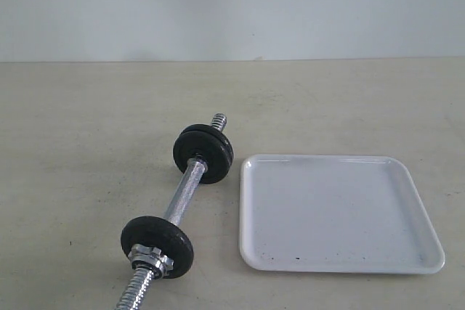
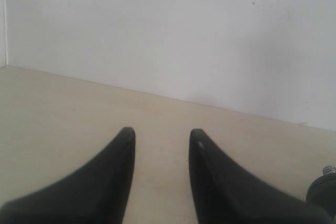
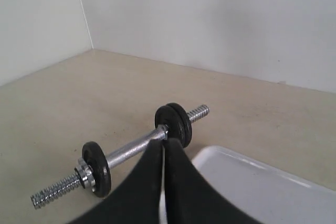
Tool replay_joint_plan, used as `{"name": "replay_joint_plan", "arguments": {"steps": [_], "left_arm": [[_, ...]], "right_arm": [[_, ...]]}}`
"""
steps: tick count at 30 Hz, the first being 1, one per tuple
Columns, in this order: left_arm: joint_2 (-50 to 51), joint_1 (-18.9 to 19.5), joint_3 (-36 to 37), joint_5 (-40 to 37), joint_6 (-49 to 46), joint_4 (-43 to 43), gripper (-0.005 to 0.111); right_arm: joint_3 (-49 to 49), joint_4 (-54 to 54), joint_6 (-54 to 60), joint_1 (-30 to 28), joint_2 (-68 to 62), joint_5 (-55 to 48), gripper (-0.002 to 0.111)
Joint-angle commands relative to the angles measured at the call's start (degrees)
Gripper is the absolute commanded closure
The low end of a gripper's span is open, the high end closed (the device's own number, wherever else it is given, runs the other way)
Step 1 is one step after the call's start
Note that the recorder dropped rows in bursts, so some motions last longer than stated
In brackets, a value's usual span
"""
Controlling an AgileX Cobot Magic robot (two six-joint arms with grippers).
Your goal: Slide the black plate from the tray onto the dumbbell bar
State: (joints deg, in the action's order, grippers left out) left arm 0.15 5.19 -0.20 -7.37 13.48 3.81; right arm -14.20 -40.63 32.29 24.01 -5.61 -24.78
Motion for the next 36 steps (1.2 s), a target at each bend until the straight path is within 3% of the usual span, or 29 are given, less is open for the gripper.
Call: {"name": "replay_joint_plan", "arguments": {"steps": [1,23,28,32,36], "left_arm": [[-0.15,0.25,0.2,0.49,0.6,0.02,0.074],[-0.15,0.25,0.2,0.23,0.44,0.02,0.074],[-0.15,0.25,0.2,0.23,0.44,0.02,0.074],[-0.15,0.25,0.2,0.23,0.44,0.02,0.074],[-0.15,0.25,0.2,0.23,0.44,0.02,0.074]], "right_arm": [[1.01,0.09,-0.15,-0.09,0.36,-0.88,0.108],[0.9,-0.28,-0.38,-0.09,0.36,5.07,0.108],[0.9,18.9,-1.84,-0.09,0.36,4.87,0.108],[1.48,21.58,-3.4,-0.09,0.36,5.4,0.108],[4.8,26.1,-19.26,-0.09,0.36,6.22,0.108]]}}
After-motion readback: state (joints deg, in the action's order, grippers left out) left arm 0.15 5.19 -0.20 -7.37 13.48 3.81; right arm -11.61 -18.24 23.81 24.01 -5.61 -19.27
